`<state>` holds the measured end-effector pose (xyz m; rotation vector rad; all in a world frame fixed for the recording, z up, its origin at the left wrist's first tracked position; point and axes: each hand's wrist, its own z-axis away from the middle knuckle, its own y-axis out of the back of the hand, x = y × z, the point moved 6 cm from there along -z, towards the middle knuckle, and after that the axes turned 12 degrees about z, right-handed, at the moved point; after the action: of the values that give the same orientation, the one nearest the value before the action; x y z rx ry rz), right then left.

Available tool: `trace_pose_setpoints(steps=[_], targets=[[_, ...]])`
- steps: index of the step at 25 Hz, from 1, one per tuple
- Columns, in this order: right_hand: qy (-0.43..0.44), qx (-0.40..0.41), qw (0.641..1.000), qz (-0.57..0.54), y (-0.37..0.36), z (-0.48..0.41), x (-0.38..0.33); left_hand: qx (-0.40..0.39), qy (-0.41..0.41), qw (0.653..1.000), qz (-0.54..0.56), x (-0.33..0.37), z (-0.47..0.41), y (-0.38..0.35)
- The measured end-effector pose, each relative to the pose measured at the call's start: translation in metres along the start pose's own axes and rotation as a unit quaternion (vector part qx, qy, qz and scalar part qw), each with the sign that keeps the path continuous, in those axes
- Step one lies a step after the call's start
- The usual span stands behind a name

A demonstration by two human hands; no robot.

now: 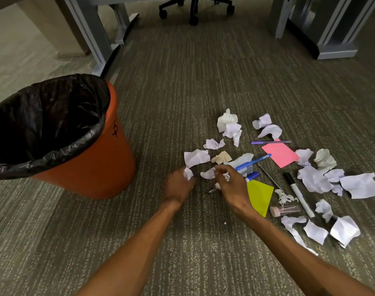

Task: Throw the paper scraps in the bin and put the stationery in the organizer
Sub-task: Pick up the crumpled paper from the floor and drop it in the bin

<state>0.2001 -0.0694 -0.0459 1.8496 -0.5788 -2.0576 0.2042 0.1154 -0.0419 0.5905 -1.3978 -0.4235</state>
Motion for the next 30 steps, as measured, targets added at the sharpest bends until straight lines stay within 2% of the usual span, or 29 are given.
trace_pose_setpoints(steps=[2,4,6,8,11,14,19,21,24,27,30], targets=[[0.034,-0.018,0.999,0.032,-0.001,-0.007,-0.006,0.007,0.024,0.997,0.075,-0.003,-0.006,0.005],[0.066,-0.035,0.994,0.076,-0.003,-0.013,-0.013,0.029,0.013,0.994,0.101,-0.003,-0.015,0.012],[0.14,-0.032,0.972,0.187,-0.006,-0.017,-0.02,0.041,-0.017,0.996,0.078,0.0,-0.025,0.015],[0.196,-0.053,0.939,0.276,-0.014,-0.02,-0.023,0.014,-0.019,0.998,0.063,0.003,-0.038,0.006],[0.178,-0.121,0.941,0.26,-0.026,-0.026,-0.017,-0.038,-0.01,0.999,0.019,0.006,-0.061,-0.018],[0.2,-0.114,0.934,0.274,-0.034,-0.026,-0.012,-0.1,-0.02,0.994,-0.039,0.004,-0.072,-0.042],[0.26,-0.075,0.876,0.4,-0.037,-0.02,-0.008,-0.023,-0.058,0.992,-0.11,0.008,-0.061,-0.031],[0.262,-0.071,0.892,0.361,-0.032,-0.012,-0.011,0.017,-0.03,0.994,-0.103,0.008,-0.054,-0.019],[0.19,-0.084,0.949,0.238,-0.016,-0.005,-0.008,0.061,0.037,0.997,-0.007,0.007,-0.049,-0.006],[0.115,-0.002,0.977,0.18,0.014,-0.013,-0.004,0.039,0.074,0.996,0.023,0.011,-0.051,-0.009],[0.063,0.069,0.981,0.169,0.047,-0.029,0.004,0.068,0.073,0.992,0.072,0.018,-0.055,-0.014]])
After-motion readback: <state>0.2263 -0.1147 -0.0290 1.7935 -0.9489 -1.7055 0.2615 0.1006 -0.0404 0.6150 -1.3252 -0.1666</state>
